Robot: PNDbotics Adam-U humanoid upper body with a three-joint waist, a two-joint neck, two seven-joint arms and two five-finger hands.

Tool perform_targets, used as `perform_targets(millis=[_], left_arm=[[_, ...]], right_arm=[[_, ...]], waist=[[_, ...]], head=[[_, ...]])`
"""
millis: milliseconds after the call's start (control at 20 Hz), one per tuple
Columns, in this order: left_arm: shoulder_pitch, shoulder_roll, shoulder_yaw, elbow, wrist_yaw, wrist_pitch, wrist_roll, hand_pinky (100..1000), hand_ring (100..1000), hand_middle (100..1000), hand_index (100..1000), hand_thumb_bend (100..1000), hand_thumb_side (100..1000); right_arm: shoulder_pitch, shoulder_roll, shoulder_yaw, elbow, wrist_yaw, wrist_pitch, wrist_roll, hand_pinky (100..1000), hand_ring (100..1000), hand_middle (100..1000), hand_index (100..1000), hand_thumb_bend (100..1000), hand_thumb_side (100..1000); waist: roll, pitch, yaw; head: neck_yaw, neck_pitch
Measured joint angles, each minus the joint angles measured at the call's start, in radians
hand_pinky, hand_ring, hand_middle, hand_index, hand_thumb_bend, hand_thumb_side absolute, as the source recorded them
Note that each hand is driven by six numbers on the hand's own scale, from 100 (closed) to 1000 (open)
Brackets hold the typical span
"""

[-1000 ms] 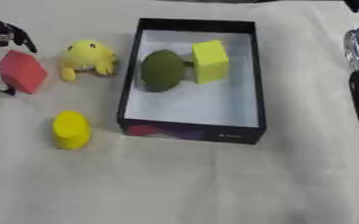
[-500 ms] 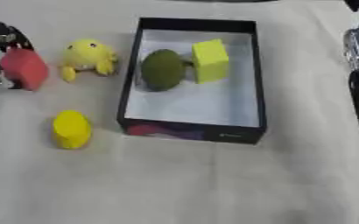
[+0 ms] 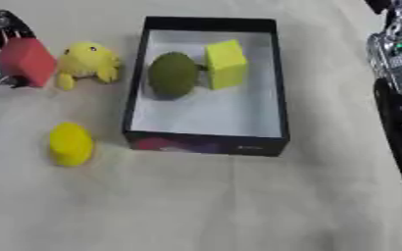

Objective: Pick up objects on the table and place them in the box.

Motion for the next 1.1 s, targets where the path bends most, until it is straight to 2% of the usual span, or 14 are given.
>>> perform_targets(millis=[200,450,650,900,1100], left_arm=[[-0.013,0.007,0.0,-0.082,0.046,0.003,0.008,590,585,591,680,259,100],[-0.072,-0.01,-0.016,-0.165,0.1,0.003,-0.006,592,585,592,682,256,100],[-0.138,-0.068,-0.053,-0.226,0.132,-0.001,-0.042,592,580,588,681,259,100],[-0.191,-0.158,-0.091,-0.273,0.171,-0.003,-0.084,588,572,581,674,268,100],[-0.218,-0.212,-0.129,-0.291,0.189,0.003,-0.117,586,570,578,671,267,100]], right_arm=[[0.014,0.012,0.0,-0.011,0.008,0.0,0.0,798,732,723,828,277,394],[0.031,0.033,0.001,-0.032,0.021,-0.004,0.001,798,732,723,828,275,388],[0.041,0.055,0.007,-0.052,0.042,-0.006,0.007,798,733,724,829,275,381],[0.052,0.084,0.016,-0.079,0.076,-0.009,0.017,798,734,725,829,275,374],[0.059,0.103,0.019,-0.099,0.098,-0.009,0.022,798,734,725,829,275,373]], waist=[[0.0,-0.009,0.005],[0.0,-0.02,0.007],[0.0,-0.044,0.006],[0.001,-0.052,-0.002],[0.012,-0.059,-0.009]], head=[[-0.011,0.005],[-0.017,0.009],[-0.018,0.01],[-0.02,0.017],[-0.019,0.018]])
